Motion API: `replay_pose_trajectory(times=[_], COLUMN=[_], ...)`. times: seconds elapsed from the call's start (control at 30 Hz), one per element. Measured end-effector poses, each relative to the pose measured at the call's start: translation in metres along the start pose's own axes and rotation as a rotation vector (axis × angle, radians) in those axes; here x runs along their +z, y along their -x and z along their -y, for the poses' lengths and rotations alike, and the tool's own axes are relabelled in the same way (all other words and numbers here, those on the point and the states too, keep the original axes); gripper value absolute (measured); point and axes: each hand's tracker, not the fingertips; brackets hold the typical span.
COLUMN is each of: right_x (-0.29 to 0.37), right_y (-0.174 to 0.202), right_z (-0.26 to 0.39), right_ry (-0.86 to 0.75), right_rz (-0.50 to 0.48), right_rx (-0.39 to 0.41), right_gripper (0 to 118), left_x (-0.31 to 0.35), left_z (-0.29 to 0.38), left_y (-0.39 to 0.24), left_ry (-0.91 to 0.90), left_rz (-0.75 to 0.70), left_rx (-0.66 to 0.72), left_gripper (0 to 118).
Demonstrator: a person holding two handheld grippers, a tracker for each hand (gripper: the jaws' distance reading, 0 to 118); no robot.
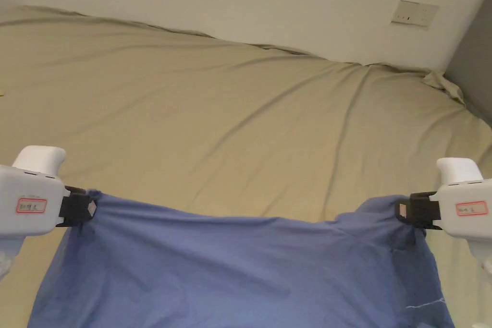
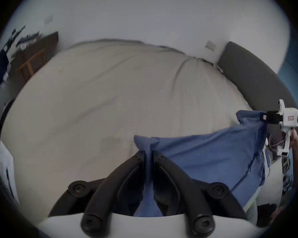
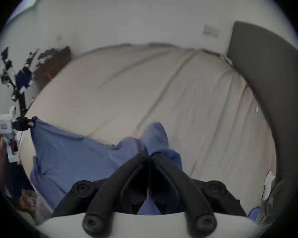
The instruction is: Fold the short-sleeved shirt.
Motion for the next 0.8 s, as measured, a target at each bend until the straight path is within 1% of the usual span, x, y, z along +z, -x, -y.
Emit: replay_pose_trajectory(times=[0.1,0.23,0.33,0.4,0.43,0.5,0.53,0.6,0.63,0.67,0.7,0.73,0.8], right_x=[0.062,0.112,0.129,0.137,0.137,0.135,0.132,0.123,0.117,0.113,0.11,0.105,0.1], right_y=[0.011,0.016,0.012,0.008,0.004,0.004,0.004,0.002,0.003,0.006,0.006,0.007,0.007], right_z=[0.032,0.095,0.151,0.187,0.204,0.234,0.248,0.27,0.278,0.284,0.291,0.294,0.296], right_ry=[-0.036,-0.046,-0.026,0.012,0.029,0.053,0.073,0.109,0.126,0.131,0.144,0.152,0.142], right_rz=[-0.009,-0.015,-0.006,-0.022,-0.031,-0.01,-0.015,-0.026,-0.026,-0.004,0.007,0.007,0.019], right_rx=[0.007,-0.002,-0.072,-0.179,-0.212,-0.246,-0.27,-0.33,-0.329,-0.324,-0.32,-0.314,-0.321], right_gripper=[3,3,3,3,3,3,3,3,3,3,3,3,3], left_x=[0.048,0.093,0.111,0.12,0.123,0.122,0.118,0.112,0.108,0.107,0.105,0.103,0.101], left_z=[0.021,0.072,0.123,0.16,0.177,0.209,0.224,0.248,0.258,0.267,0.274,0.281,0.285], left_y=[-0.003,-0.008,-0.011,-0.016,-0.018,-0.019,-0.018,-0.015,-0.013,-0.011,-0.007,-0.004,-0.001], left_ry=[-0.026,-0.062,-0.073,-0.08,-0.08,-0.04,0.006,0.03,0.06,0.047,0.055,0.042,-0.008], left_rz=[0.007,0.007,0.011,0.007,0.009,0.027,0.039,0.03,0.02,0.014,0.036,0.037,0.052], left_rx=[-0.043,-0.056,-0.037,-0.041,-0.037,-0.019,0.021,0.04,0.066,0.068,0.119,0.151,0.166], left_gripper=[8,7,8,7,8,8,8,8,8,8,8,8,8])
